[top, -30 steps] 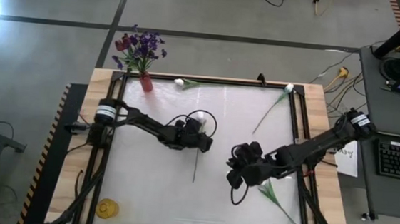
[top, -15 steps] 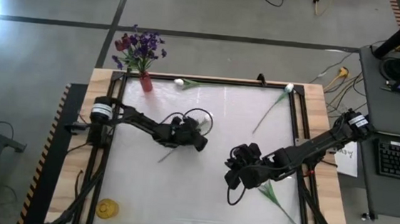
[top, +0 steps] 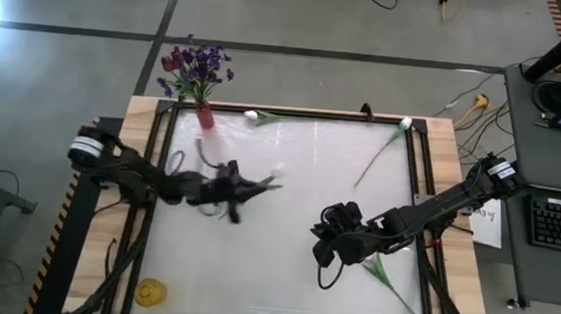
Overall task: Sort flowers into vase by color
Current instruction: Put the middle white flower into the yellow vase
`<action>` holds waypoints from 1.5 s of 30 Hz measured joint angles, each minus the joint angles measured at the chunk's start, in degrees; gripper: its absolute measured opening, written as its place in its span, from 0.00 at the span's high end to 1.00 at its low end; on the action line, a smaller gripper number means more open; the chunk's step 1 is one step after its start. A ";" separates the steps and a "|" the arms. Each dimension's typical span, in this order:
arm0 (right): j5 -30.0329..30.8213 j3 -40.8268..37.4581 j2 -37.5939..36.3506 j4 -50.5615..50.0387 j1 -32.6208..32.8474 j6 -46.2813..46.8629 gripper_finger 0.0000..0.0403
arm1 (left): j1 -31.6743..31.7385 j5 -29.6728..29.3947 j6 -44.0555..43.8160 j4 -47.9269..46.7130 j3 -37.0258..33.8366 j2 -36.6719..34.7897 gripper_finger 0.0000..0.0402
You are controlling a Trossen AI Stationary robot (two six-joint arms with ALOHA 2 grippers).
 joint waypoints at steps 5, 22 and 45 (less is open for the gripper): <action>1.23 0.00 0.47 1.23 -0.29 -2.46 0.84 | 0.01 12.95 2.44 10.69 -6.62 -6.38 1.00; 2.91 0.02 1.64 17.04 -10.22 -17.00 0.84 | -6.76 42.37 -7.86 14.87 -8.15 -29.05 1.00; 2.74 0.02 1.64 21.05 -15.52 -22.34 0.84 | -56.19 1.68 8.65 -16.28 12.75 -19.85 1.00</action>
